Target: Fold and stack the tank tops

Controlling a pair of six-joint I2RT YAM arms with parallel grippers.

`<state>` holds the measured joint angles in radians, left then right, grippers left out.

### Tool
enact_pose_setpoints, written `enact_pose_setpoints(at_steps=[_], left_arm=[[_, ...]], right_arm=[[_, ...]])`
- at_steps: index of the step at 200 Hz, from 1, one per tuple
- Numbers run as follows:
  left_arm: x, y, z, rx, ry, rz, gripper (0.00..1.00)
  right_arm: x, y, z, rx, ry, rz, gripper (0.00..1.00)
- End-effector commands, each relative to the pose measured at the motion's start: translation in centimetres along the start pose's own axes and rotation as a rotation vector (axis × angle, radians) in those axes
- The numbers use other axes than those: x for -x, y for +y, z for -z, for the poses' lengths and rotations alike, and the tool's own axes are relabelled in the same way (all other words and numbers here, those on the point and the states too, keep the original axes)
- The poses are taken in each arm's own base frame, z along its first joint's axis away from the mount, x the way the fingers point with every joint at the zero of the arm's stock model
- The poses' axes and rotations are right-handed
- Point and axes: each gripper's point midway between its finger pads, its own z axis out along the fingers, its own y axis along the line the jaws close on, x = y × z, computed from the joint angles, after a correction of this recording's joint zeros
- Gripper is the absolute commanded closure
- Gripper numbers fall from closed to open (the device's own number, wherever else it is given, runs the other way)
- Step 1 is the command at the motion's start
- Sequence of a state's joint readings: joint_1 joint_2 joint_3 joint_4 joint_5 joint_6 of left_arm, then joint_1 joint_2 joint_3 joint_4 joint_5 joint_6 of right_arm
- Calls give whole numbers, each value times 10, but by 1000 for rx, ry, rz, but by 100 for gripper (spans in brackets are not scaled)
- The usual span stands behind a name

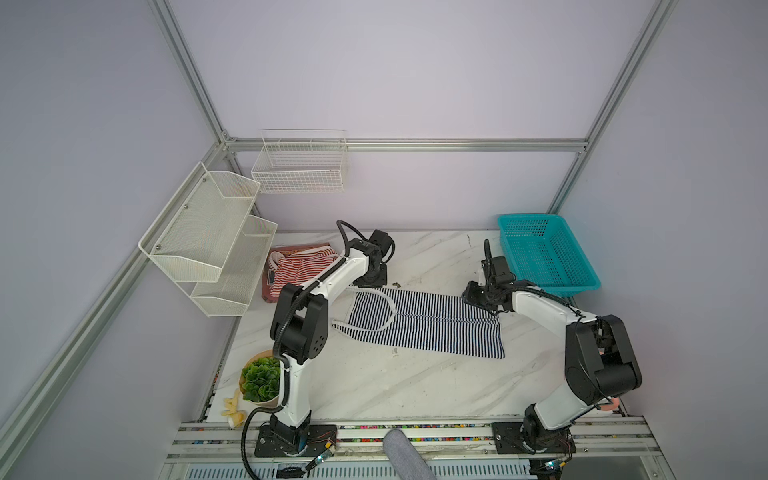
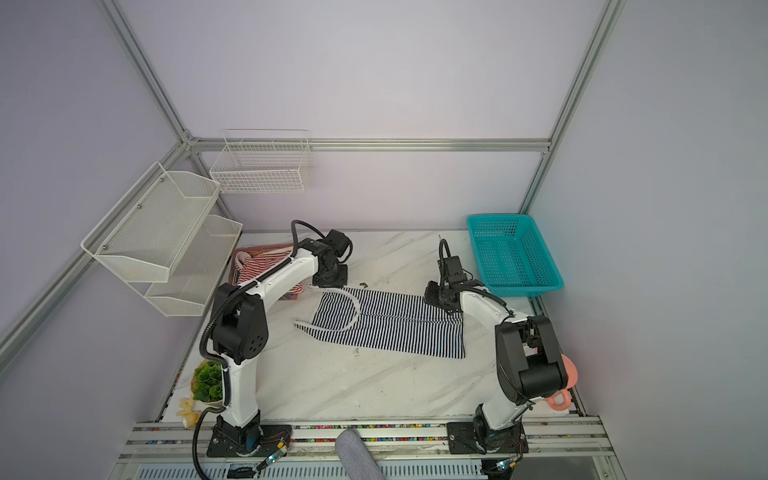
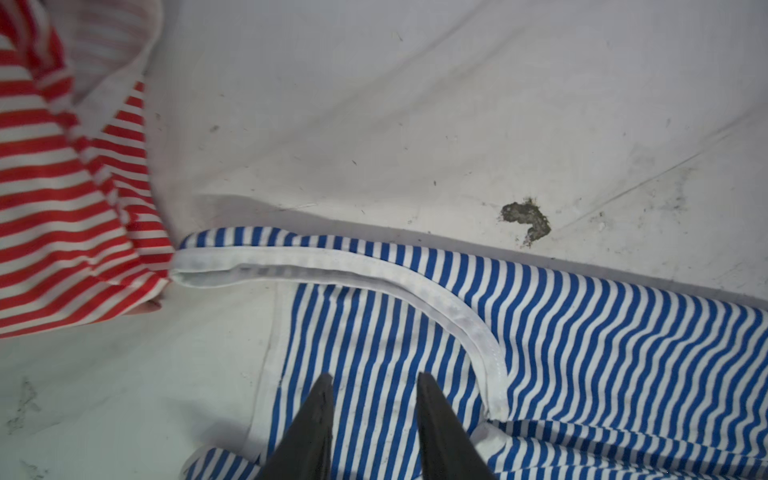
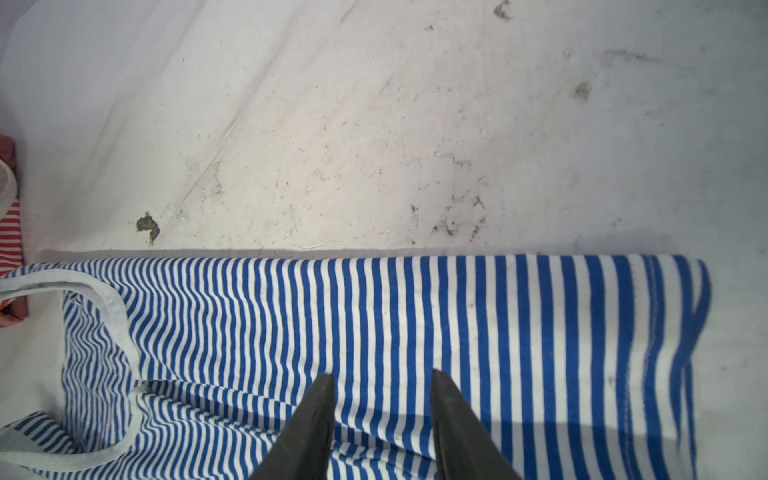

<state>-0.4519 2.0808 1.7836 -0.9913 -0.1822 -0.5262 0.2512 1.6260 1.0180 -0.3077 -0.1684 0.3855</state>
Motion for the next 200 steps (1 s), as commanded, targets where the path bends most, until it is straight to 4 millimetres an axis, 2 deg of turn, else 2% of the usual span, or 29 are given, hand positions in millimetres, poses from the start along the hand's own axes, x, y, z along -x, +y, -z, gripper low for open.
enact_pose_setpoints(at_steps=[1, 60, 109, 161, 200], left_arm=[[3, -6, -10, -33, 15, 40, 67], [-5, -11, -38, -15, 65, 24, 71], [-6, -14, -67, 15, 95, 3, 78], [16, -30, -96, 19, 94, -44, 80], [45, -56, -109, -56, 40, -99, 84]], right_arm=[[-22, -25, -10, -106, 92, 39, 63], [-45, -44, -21, -164, 142, 24, 67], [-67, -55, -18, -191, 196, 1, 69], [-96, -70, -4, -276, 251, 18, 69], [-126, -55, 6, -295, 296, 49, 67]])
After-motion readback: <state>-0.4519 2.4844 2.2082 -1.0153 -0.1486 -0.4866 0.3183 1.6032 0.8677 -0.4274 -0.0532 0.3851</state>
